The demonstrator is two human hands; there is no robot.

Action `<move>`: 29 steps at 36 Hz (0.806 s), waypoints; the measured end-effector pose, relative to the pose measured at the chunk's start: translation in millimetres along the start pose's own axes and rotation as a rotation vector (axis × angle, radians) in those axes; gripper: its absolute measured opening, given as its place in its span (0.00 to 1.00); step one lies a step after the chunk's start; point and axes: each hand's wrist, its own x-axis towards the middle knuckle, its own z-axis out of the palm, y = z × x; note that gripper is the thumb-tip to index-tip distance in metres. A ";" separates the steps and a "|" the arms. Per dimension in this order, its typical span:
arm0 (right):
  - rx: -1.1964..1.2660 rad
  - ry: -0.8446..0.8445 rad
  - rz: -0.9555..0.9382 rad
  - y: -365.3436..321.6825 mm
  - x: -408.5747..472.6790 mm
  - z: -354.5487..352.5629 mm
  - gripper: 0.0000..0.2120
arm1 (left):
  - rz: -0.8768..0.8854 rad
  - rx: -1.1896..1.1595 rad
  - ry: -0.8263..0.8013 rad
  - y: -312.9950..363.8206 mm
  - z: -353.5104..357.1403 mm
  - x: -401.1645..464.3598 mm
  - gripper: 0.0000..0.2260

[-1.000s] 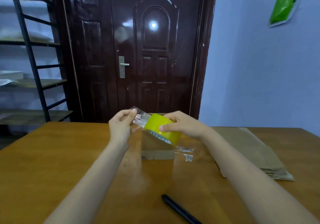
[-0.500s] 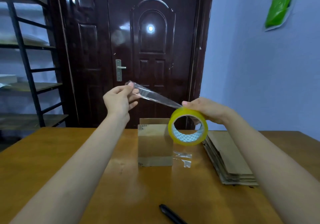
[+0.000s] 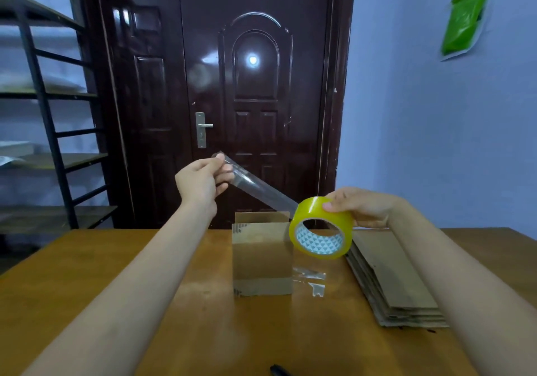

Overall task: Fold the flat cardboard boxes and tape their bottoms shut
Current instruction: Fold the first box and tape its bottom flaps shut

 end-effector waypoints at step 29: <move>-0.839 0.432 0.231 -21.7 30.2 -22.6 0.20 | -0.108 -0.162 -0.007 -69.5 -22.1 -6.2 0.07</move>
